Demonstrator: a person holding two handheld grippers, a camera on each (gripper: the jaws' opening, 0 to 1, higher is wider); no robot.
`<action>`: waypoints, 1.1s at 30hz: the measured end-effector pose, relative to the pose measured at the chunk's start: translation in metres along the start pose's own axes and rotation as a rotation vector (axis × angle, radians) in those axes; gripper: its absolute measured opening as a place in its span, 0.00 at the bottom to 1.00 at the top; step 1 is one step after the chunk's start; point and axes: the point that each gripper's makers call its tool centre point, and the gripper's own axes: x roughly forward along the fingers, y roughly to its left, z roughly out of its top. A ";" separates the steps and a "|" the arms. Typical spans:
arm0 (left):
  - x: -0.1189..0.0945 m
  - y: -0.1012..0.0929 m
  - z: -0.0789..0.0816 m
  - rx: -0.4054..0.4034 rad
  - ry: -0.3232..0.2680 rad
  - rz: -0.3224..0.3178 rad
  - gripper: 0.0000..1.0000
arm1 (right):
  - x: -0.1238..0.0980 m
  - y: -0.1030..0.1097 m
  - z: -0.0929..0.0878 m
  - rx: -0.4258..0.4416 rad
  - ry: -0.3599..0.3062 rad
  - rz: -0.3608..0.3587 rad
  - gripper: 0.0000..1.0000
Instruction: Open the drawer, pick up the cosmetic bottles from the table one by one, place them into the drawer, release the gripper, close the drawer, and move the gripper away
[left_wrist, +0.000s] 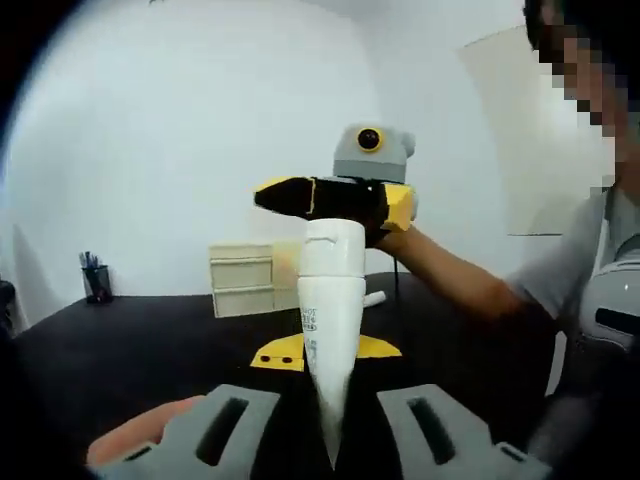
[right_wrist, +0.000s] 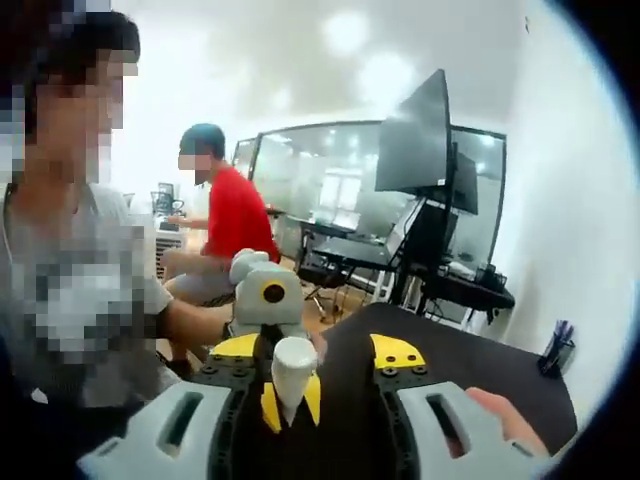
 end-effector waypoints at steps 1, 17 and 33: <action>-0.001 -0.001 -0.001 -0.012 0.001 -0.021 0.10 | 0.001 0.000 0.000 0.005 -0.002 0.001 0.37; -0.009 -0.029 0.007 -0.119 -0.062 -0.271 0.10 | 0.026 0.034 -0.014 0.070 -0.008 0.185 0.37; -0.013 -0.048 0.013 -0.223 -0.105 -0.468 0.11 | 0.047 0.049 -0.011 0.162 -0.079 0.250 0.19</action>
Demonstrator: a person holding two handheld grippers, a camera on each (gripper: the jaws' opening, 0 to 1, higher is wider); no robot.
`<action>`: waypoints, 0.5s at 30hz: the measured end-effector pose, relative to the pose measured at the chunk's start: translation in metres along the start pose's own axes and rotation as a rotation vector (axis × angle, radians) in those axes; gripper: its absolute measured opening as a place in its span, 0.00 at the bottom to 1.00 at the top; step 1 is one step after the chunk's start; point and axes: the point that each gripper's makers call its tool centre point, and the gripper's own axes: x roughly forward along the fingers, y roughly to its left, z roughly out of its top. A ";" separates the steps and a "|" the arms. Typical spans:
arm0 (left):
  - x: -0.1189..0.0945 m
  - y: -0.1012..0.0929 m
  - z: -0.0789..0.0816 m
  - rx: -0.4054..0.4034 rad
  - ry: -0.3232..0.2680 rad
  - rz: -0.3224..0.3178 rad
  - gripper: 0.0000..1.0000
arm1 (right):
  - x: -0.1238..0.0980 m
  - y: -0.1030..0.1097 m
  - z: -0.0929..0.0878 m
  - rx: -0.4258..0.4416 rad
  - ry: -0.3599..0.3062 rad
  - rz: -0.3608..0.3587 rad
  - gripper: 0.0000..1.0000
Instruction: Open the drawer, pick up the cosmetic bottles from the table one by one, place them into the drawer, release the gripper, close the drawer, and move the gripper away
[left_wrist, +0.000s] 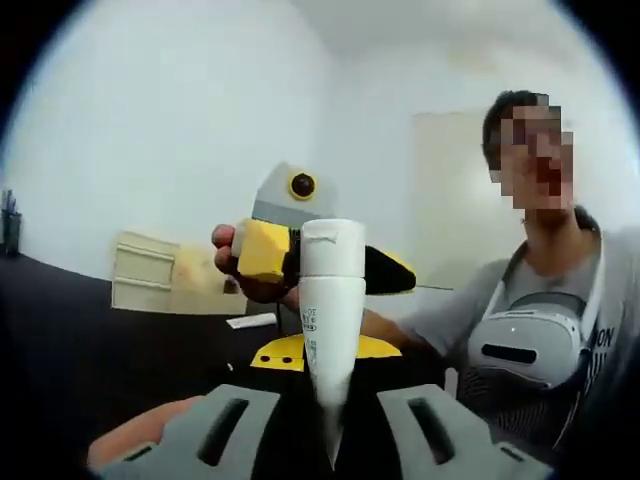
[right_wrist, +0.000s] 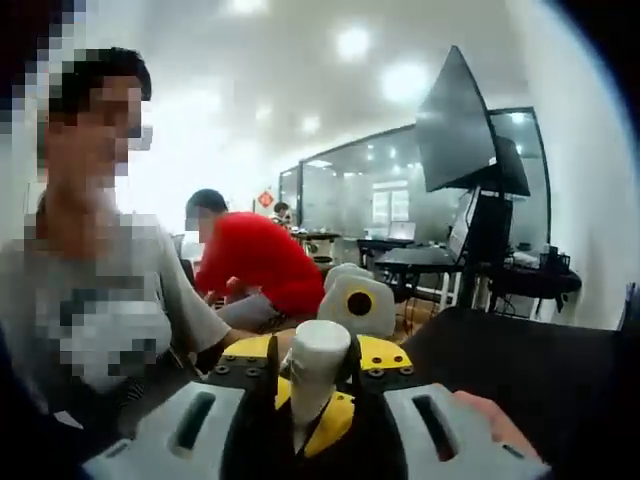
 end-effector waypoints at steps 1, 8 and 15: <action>0.001 0.002 0.000 0.011 0.001 0.010 0.11 | -0.001 -0.002 0.000 0.014 0.001 -0.002 0.19; -0.005 0.037 0.017 0.074 -0.066 0.233 0.15 | -0.012 -0.022 0.006 0.041 -0.020 -0.135 0.18; -0.020 0.076 0.035 0.242 -0.087 0.583 0.45 | -0.042 -0.067 0.020 0.074 -0.084 -0.385 0.18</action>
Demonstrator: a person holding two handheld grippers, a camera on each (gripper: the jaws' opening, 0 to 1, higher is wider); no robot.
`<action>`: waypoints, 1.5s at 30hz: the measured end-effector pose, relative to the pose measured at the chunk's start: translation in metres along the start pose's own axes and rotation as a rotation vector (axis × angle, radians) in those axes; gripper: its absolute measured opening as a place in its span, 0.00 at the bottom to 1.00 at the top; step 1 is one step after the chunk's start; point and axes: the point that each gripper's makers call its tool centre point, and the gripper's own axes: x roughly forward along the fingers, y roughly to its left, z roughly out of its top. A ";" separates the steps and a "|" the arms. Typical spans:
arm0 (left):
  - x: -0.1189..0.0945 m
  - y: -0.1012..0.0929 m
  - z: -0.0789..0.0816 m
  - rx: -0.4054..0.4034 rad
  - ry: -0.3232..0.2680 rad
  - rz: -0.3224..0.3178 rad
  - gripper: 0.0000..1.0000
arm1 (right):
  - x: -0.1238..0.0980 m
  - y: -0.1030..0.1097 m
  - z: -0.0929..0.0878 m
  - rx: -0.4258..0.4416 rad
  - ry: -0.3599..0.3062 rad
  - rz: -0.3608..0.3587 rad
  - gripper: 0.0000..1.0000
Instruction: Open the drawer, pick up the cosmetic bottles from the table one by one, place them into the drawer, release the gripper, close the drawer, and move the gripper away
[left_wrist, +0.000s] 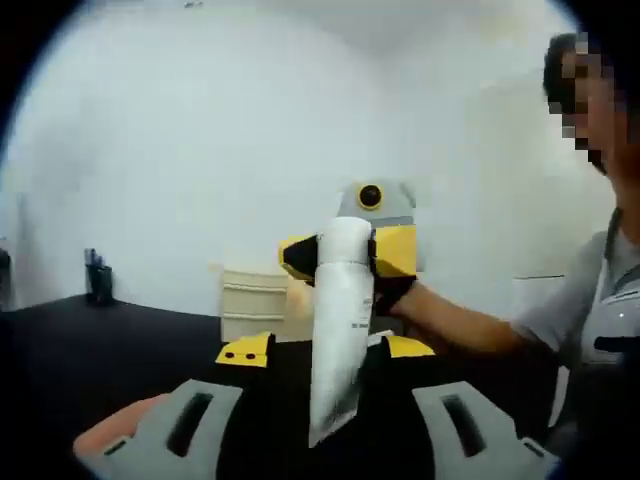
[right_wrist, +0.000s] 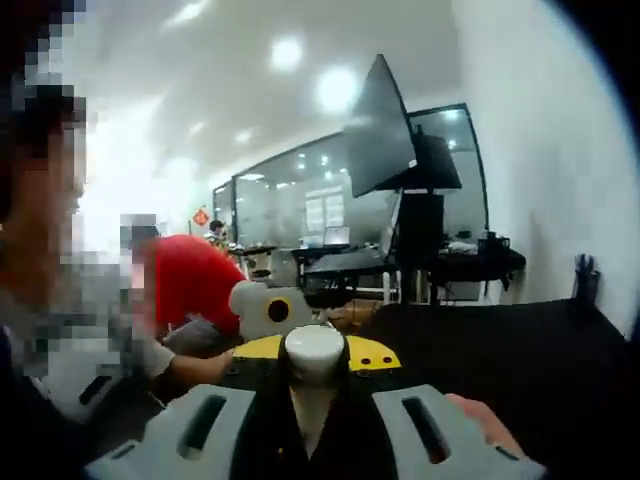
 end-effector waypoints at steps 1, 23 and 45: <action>0.000 0.004 0.003 0.054 -0.007 0.056 0.49 | -0.001 -0.006 0.001 0.007 -0.001 -0.032 0.18; 0.028 0.026 0.028 0.212 0.012 0.400 0.53 | -0.024 -0.039 0.045 0.016 -0.171 -0.269 0.18; 0.038 0.037 0.021 0.270 0.089 0.489 0.24 | -0.009 -0.051 0.004 0.092 -0.061 -0.279 0.18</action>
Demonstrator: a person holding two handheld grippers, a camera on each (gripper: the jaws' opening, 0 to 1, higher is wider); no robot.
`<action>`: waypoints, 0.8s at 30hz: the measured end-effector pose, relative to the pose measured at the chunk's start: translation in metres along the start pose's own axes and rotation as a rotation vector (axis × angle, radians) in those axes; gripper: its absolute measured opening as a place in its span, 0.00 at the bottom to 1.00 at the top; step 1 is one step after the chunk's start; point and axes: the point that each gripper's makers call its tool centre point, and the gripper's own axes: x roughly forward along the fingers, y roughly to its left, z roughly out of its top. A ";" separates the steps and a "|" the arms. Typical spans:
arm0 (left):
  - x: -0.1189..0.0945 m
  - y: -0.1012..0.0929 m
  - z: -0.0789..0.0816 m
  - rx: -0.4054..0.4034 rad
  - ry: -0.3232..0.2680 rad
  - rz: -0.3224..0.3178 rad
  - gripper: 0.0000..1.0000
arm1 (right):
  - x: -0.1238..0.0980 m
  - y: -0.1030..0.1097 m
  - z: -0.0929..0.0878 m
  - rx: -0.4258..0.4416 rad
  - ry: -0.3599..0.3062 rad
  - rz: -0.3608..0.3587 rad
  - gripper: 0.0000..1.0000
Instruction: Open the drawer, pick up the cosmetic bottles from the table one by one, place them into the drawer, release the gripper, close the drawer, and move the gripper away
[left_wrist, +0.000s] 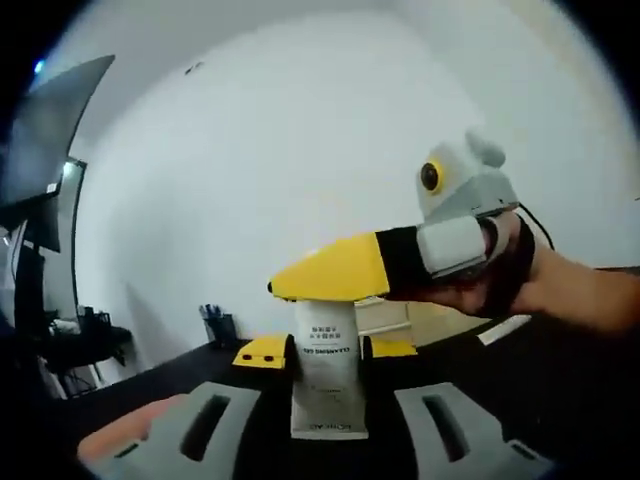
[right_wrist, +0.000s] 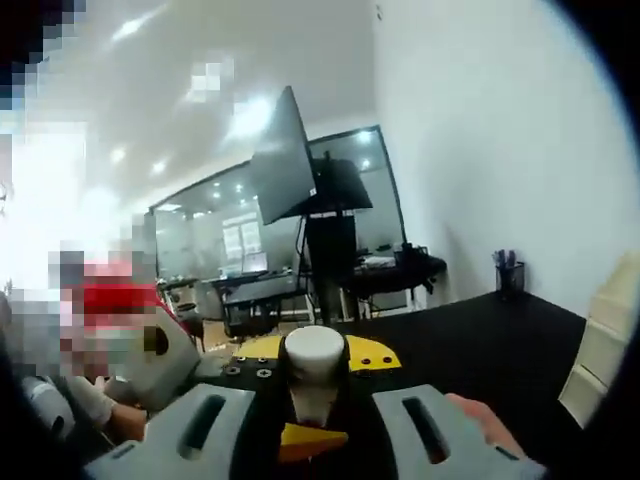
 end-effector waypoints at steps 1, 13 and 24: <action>-0.001 0.000 -0.001 -0.010 0.003 0.001 0.24 | 0.000 -0.001 0.000 0.001 0.004 0.000 0.18; -0.006 0.007 -0.001 -0.023 0.014 0.017 0.21 | 0.003 -0.003 0.004 -0.032 -0.006 0.015 0.19; -0.004 0.027 -0.017 -0.074 0.041 0.025 0.21 | -0.015 -0.026 0.025 -0.088 -0.055 -0.029 0.25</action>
